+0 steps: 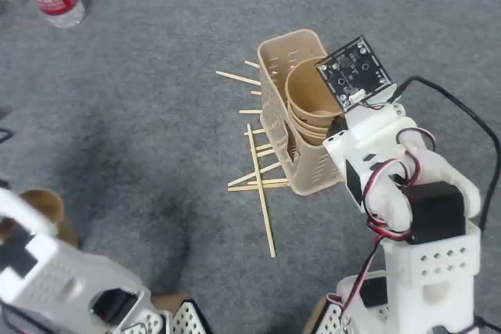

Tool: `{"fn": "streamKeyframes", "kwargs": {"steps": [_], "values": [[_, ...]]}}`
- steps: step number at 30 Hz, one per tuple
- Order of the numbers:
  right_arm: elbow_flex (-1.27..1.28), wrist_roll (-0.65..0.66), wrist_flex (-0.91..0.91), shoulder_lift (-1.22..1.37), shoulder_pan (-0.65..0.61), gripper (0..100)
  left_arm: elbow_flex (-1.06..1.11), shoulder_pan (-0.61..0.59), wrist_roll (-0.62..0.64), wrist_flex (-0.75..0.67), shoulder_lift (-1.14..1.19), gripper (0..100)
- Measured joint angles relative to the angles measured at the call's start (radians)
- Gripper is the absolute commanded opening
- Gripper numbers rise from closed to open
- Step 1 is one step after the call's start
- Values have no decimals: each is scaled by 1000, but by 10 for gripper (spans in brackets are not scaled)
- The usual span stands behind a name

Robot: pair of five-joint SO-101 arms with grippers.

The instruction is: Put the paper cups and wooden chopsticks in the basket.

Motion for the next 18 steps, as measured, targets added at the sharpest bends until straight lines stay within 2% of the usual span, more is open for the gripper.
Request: {"fn": "streamKeyframes", "kwargs": {"steps": [3, 8, 18], "values": [[-2, 0, -2, -6, 63, 165, 8, 51, 15, 0, -3, 9], [-51, -46, -2, -86, 158, 165, -14, 206, 140, 0, -89, 9], [-61, -83, -2, -307, 322, 165, -195, 617, 354, 5, -571, 9]]}}
